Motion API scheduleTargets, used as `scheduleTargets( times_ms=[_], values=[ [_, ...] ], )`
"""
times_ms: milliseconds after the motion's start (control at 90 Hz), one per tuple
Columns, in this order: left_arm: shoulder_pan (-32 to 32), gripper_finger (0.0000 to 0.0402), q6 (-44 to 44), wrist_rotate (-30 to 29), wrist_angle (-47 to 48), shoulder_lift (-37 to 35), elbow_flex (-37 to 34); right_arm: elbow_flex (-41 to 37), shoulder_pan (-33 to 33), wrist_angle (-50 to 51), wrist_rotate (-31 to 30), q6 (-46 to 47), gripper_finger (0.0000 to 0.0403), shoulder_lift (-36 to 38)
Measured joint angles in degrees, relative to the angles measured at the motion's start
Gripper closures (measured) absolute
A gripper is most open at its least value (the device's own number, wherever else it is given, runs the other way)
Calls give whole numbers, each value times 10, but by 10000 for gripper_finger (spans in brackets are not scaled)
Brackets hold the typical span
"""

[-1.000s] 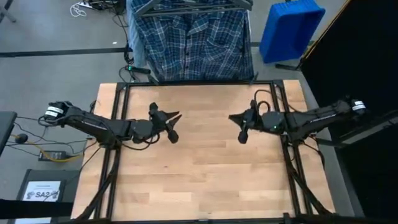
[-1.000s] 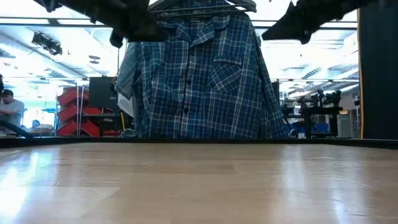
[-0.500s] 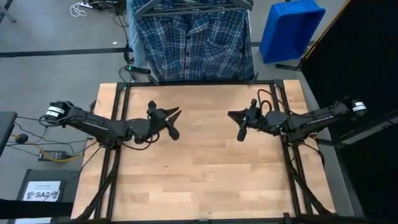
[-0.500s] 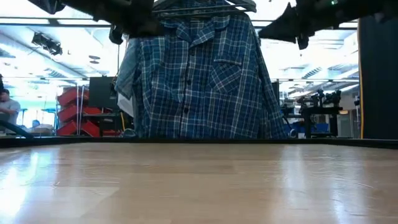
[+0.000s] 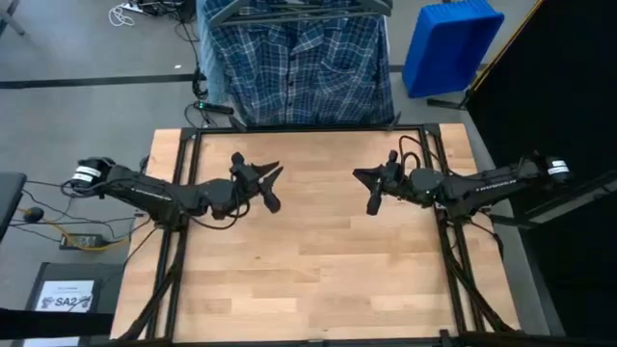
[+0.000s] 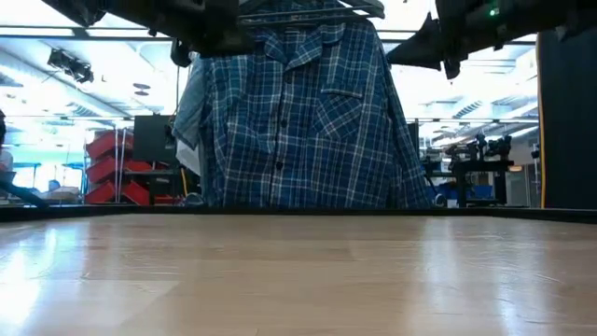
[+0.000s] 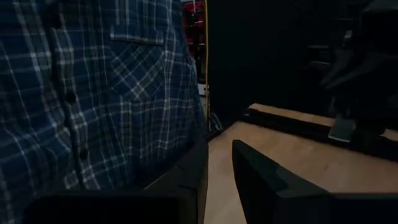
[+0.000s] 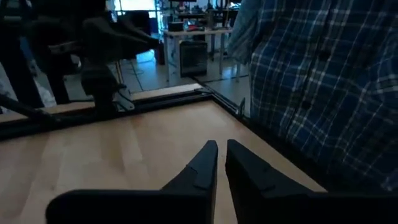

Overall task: Hang clothes
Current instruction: Unhang the black hanger from the hanging rack

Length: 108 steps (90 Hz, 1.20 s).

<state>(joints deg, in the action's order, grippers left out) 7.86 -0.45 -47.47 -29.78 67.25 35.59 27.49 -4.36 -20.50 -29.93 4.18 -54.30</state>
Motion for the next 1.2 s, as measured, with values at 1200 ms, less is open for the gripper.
scheduleTargets(
  times_ms=[1200],
  values=[
    [-15,374,-140,-161,28,88,0,-1,6,28,-37,142,396,-175]
  ],
)
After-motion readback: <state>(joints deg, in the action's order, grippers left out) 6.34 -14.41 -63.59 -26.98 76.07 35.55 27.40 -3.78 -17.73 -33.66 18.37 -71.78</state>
